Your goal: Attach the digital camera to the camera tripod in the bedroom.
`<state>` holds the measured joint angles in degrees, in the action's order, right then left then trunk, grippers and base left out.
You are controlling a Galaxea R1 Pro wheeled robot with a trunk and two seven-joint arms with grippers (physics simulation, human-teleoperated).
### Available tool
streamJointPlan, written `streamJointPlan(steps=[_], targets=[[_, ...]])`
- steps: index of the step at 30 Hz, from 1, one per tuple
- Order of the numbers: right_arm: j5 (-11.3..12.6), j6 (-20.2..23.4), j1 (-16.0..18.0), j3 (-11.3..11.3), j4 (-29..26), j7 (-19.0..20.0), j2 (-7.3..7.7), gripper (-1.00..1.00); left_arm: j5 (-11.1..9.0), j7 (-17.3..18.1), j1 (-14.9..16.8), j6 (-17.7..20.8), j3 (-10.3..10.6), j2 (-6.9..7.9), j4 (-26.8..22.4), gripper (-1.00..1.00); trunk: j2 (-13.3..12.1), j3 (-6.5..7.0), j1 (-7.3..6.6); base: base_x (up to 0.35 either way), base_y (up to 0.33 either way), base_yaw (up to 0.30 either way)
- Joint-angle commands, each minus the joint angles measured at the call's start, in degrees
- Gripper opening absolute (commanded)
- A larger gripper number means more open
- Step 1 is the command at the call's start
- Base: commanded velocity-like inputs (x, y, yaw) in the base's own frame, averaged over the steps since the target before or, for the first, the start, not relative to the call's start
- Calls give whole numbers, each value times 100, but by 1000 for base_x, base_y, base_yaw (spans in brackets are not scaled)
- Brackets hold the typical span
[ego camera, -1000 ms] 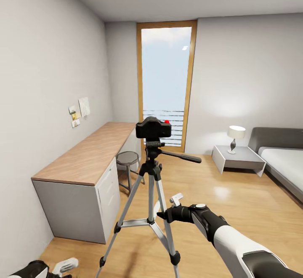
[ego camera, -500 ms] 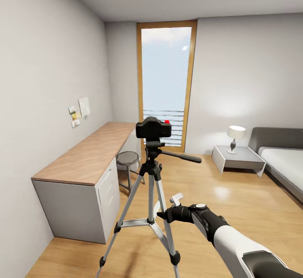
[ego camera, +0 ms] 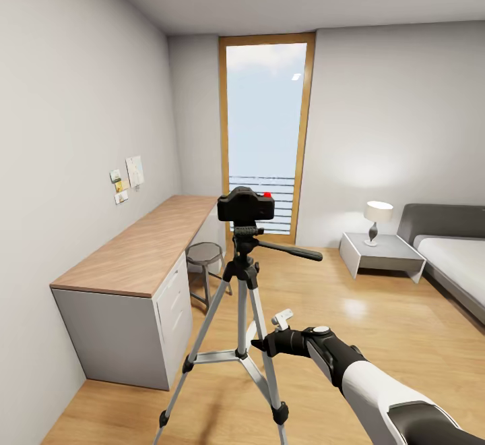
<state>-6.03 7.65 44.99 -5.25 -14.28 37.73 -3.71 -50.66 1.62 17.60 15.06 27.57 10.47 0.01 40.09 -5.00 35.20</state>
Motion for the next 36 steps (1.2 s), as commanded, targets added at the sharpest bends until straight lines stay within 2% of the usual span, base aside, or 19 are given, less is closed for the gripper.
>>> streamJointPlan(steps=[1, 3, 7, 13, 22, 23, 26, 31, 36], targets=[[-215, 35, 1, 19, 349, 15, 1, -100, -95, -64, -20, 16, 47, -11, -1, 100, 6, -11, 2, 0, 0, 0], [-214, 35, 1, 17, 348, 15, 1, -100, -186, -215, -86, 7, 47, -36, -1, 100, 6, -11, 2, 0, 0, 0], [-214, 35, 1, 16, 348, 15, 1, -100, -245, -309, -140, -33, 47, -52, -1, 100, 6, -11, 2, 0, 0, 0], [-219, 35, 1, 19, 347, 15, 1, -100, -287, -393, -231, -364, 47, -61, -1, 100, 6, -11, 2, 0, 0, 0], [-228, 38, 1, 18, 347, 8, 1, -100, -289, -408, -257, -450, 47, -62, -1, 100, 6, -11, 2, 0, 0, 0], [-228, 34, 1, 22, 347, 13, 1, 100, -287, -409, -257, -451, 47, -64, -1, 100, 6, -11, 2, 0, 0, 0], [-210, 28, 0, 24, 347, 15, 6, 100, -290, -409, -257, -470, 47, -83, -1, 100, 6, -11, 2, 0, 0, 0], [-212, 27, 1, 24, 347, 22, 13, 100, -283, -403, -263, -810, 47, -114, -1, 100, 6, -11, 2, 0, 0, 0], [-245, 26, 1, 24, 347, 28, 10, 100, -278, -400, -273, -1070, 47, -220, -1, 100, 6, -11, 2, 0, 0, 0]])
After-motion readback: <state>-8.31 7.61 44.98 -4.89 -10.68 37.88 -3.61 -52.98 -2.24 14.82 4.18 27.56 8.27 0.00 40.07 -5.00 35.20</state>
